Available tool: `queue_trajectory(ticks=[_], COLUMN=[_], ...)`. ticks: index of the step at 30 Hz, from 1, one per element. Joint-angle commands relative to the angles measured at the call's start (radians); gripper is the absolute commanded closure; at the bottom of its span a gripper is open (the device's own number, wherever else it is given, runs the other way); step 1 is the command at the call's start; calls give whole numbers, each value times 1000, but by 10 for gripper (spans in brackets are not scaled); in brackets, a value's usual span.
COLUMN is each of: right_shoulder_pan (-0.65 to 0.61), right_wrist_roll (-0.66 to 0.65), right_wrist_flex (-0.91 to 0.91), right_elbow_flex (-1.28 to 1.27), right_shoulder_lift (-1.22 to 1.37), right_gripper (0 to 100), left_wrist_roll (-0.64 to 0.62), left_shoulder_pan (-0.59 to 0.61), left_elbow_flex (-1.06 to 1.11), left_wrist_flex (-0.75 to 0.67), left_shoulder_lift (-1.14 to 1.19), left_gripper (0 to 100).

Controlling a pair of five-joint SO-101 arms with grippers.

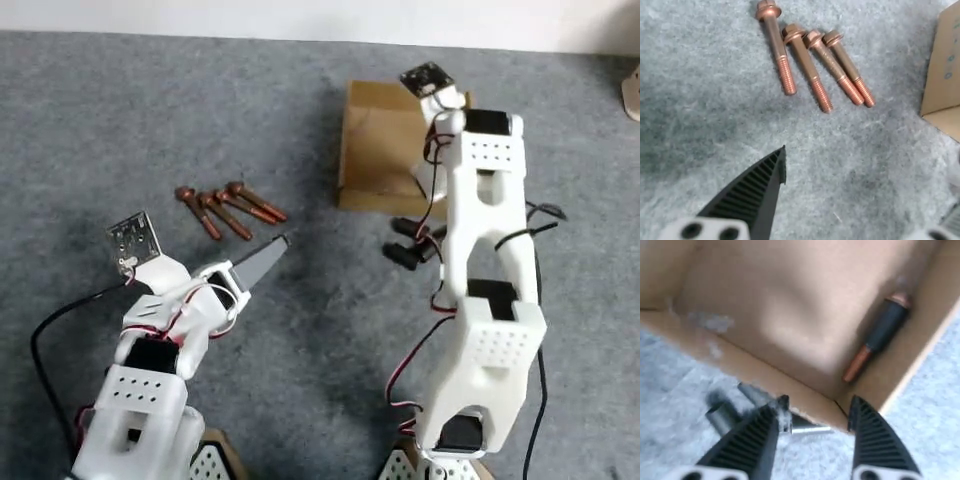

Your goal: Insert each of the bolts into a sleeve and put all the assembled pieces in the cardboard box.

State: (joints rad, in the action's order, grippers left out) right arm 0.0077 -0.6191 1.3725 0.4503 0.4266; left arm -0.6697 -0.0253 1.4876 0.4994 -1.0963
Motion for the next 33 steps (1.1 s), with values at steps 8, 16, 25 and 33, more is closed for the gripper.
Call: queue_trajectory(ticks=[8,16,25,33], right_shoulder_pan=[-61,-65,-81,-136], right_wrist_roll=[-250,-453,-534,-534], right_wrist_flex=[196,202,107,-35], right_elbow_flex=[-47,-189,-366,-498], right_shoulder_lift=[-177,-173,-171,-171], right_gripper=[820,821,821,821], left_wrist_roll=[2,2,2,2], left_shoulder_pan=[13,13,13,13], left_elbow_flex=[-5,-4,-4,-4], left_wrist_flex=[0,0,0,0], left_shoulder_lift=[-4,-4,-4,-4], left_gripper=[501,501,501,501])
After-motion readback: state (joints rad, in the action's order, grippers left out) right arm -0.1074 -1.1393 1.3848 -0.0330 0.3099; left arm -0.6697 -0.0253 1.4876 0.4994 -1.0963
